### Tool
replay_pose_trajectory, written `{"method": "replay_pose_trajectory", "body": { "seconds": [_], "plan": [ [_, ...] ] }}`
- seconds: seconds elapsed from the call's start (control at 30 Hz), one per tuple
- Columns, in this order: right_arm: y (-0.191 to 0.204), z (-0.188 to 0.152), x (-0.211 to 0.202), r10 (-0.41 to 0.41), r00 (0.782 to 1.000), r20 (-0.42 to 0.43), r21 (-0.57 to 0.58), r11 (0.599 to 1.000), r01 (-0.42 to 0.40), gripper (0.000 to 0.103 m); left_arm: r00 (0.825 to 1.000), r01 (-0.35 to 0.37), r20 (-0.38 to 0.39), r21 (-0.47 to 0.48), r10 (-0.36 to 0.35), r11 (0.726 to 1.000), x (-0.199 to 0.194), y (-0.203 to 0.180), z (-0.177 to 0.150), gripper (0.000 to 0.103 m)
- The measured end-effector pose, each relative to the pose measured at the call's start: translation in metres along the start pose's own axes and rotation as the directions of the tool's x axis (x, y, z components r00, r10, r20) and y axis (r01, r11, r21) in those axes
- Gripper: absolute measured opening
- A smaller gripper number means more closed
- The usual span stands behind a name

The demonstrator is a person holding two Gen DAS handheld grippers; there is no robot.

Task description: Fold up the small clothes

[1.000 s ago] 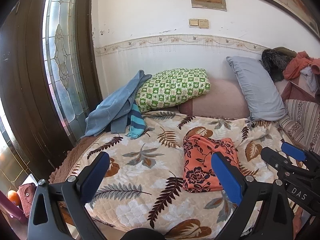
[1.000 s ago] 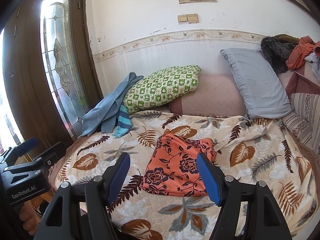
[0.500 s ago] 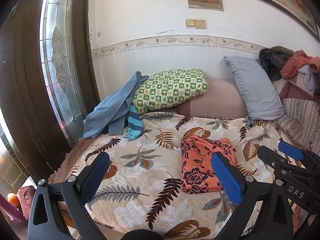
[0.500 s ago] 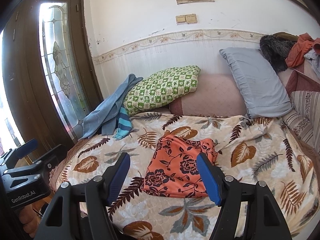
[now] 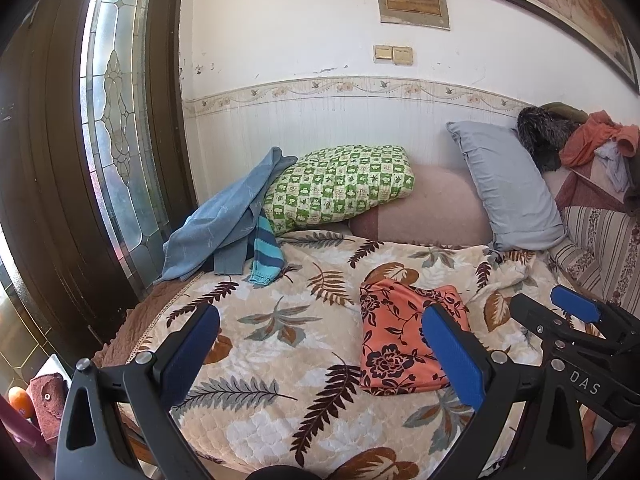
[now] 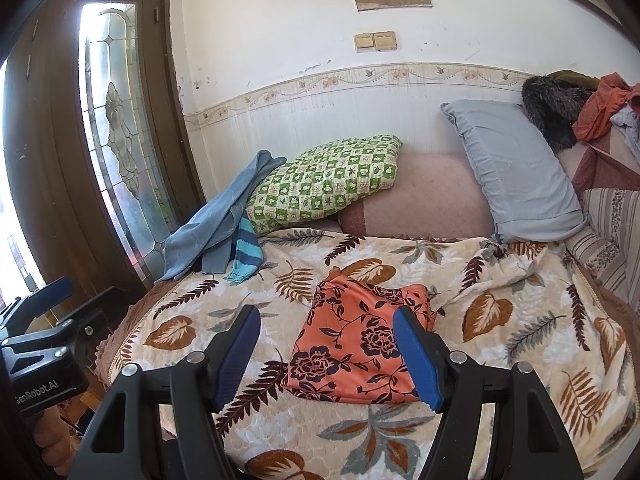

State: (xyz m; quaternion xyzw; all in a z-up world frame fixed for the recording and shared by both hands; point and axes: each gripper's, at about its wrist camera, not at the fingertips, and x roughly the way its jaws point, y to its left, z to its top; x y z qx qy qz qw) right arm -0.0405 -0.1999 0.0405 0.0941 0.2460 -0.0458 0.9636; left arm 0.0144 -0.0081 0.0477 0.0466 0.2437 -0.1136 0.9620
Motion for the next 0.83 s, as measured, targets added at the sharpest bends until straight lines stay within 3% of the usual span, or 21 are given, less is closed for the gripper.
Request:
{"method": "replay_pose_trajectory", "body": {
  "seconds": [0.63,0.73,0.83],
  "plan": [
    [0.006,0.006,0.035,0.012,0.999,-0.036,-0.012,1.000,-0.013,0.072,1.000,0.016,-0.016,-0.019,-0.016,1.000,0.027,0.007,0.004,0.101],
    [0.006,0.006,0.047,0.025,0.999,-0.045,-0.019,0.999,-0.026,0.072,1.000,0.021,-0.004,-0.026,-0.021,0.999,0.041,0.007,0.005,0.101],
    [-0.006,0.008,0.060,0.003,0.999,-0.040,-0.036,0.999,-0.004,0.072,0.999,0.009,-0.049,-0.039,-0.011,0.999,0.073,0.013,0.006,0.101]
  ]
}}
